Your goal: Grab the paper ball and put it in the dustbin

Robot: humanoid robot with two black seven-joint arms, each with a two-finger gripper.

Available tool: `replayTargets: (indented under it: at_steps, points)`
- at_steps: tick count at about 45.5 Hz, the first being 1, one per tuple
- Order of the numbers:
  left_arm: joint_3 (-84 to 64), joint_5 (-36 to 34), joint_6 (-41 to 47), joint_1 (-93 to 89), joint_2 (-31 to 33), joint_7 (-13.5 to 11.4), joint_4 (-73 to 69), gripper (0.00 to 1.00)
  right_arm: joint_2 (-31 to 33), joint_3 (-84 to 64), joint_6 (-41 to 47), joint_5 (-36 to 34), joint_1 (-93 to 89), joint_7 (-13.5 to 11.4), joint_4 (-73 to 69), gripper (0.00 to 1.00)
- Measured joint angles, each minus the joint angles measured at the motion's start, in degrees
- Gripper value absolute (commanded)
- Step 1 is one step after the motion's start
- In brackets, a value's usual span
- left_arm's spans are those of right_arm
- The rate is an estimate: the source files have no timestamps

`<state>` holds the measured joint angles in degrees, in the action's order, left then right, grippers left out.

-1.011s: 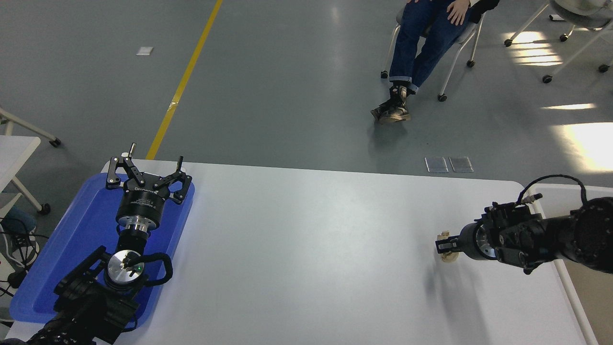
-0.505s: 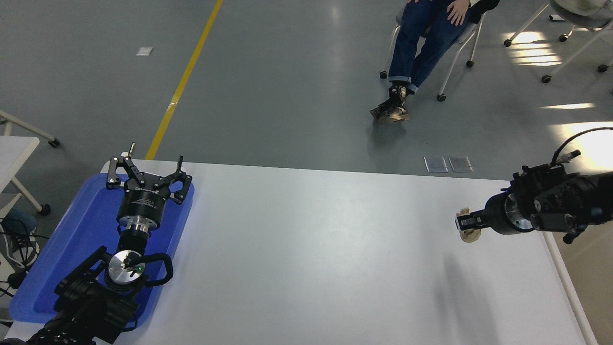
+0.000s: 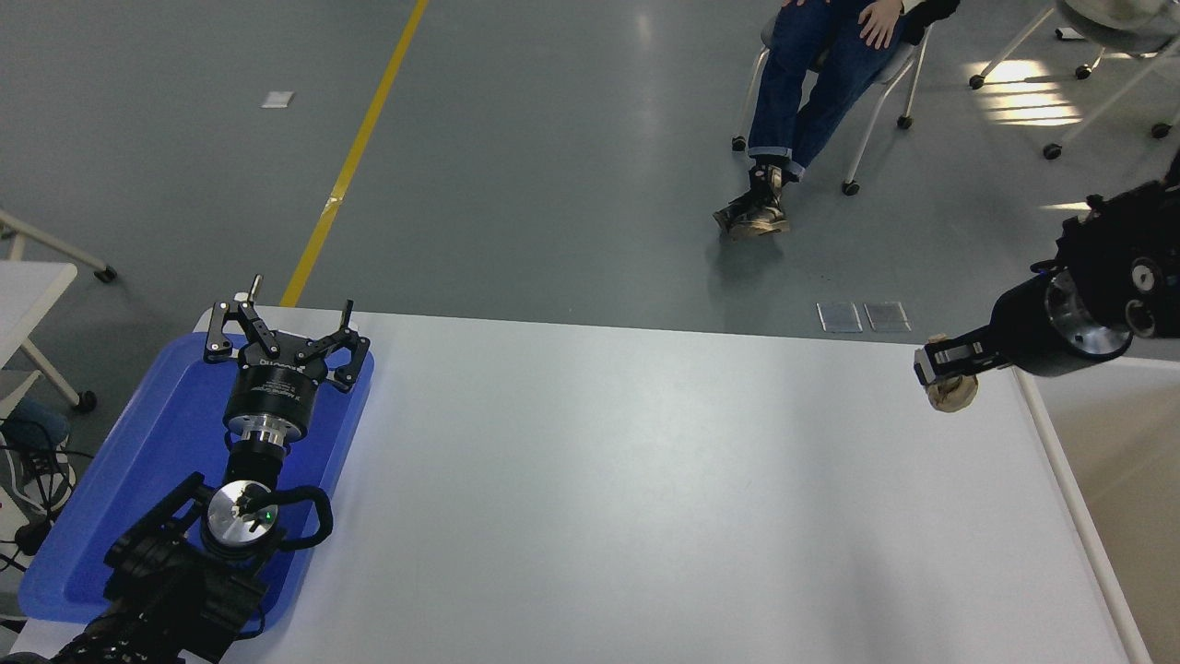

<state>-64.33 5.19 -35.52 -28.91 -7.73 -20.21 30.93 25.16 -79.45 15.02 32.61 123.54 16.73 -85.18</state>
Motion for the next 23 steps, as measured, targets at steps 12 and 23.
replayTargets:
  at_steps: [12,23]
  points:
    - [0.0,0.0,0.0,0.0,0.0,0.0,0.0,1.0,0.0,-1.3,3.3,0.1,5.8,0.0,-1.9,0.0]
    - [0.0,0.0,0.0,0.0,0.0,0.0,0.0,1.0,0.0,-1.9,5.0,0.3,8.3,-0.1,-2.4,0.0]
